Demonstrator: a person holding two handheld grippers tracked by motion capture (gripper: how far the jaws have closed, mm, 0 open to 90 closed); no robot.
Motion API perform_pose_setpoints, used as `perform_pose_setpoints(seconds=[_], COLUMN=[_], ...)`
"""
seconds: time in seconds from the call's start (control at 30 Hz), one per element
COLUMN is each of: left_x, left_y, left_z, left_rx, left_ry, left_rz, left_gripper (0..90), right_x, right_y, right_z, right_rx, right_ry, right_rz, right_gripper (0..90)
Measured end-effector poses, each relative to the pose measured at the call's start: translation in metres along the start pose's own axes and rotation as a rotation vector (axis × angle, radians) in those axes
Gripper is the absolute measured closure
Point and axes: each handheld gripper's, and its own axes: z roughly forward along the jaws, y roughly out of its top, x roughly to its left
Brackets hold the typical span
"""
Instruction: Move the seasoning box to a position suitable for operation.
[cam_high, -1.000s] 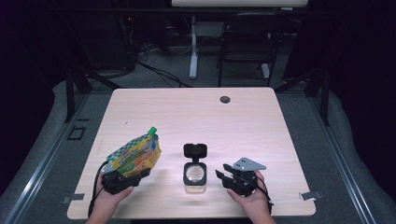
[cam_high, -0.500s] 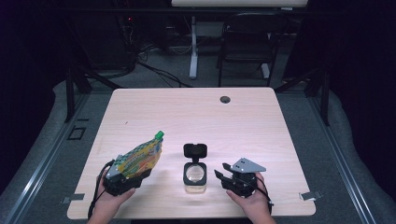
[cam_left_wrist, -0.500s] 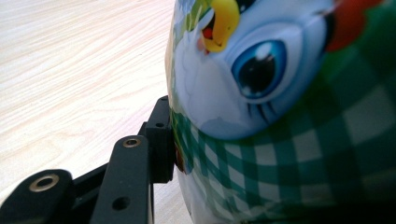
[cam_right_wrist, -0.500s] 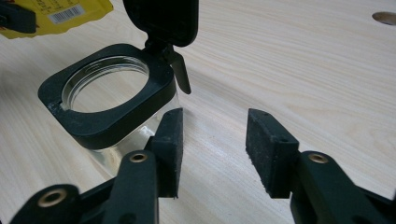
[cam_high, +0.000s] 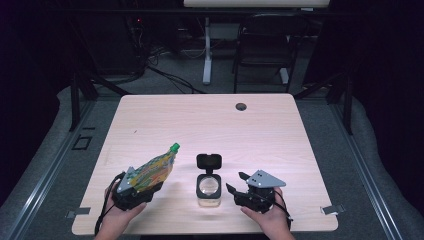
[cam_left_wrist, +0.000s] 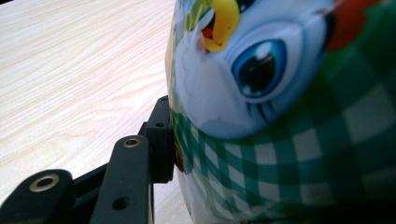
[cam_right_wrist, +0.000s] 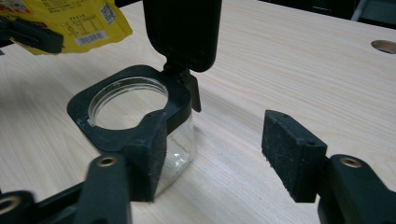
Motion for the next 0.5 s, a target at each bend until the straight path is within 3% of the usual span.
perform_pose_setpoints(seconds=[0.27,0.37,0.5], left_x=[-0.0025,-0.0032,-0.0036], left_y=[0.0,-0.0002,0.0002], left_z=[0.0006,0.0,-0.0001], left_rx=[0.011,0.014,0.014], left_ry=[0.007,0.012,0.019], left_rz=[0.017,0.022,0.025], left_gripper=[56.6,56.7,56.7], right_x=[0.0053,0.0067,0.006], right_y=[0.0012,0.0027,0.0048], right_z=[0.0046,0.0053,0.0031], right_rx=[0.006,-0.009,-0.022], right_ry=[0.018,0.017,0.019], right_rz=[-0.009,-0.006,-0.011], right_gripper=[30.3,31.5,39.5])
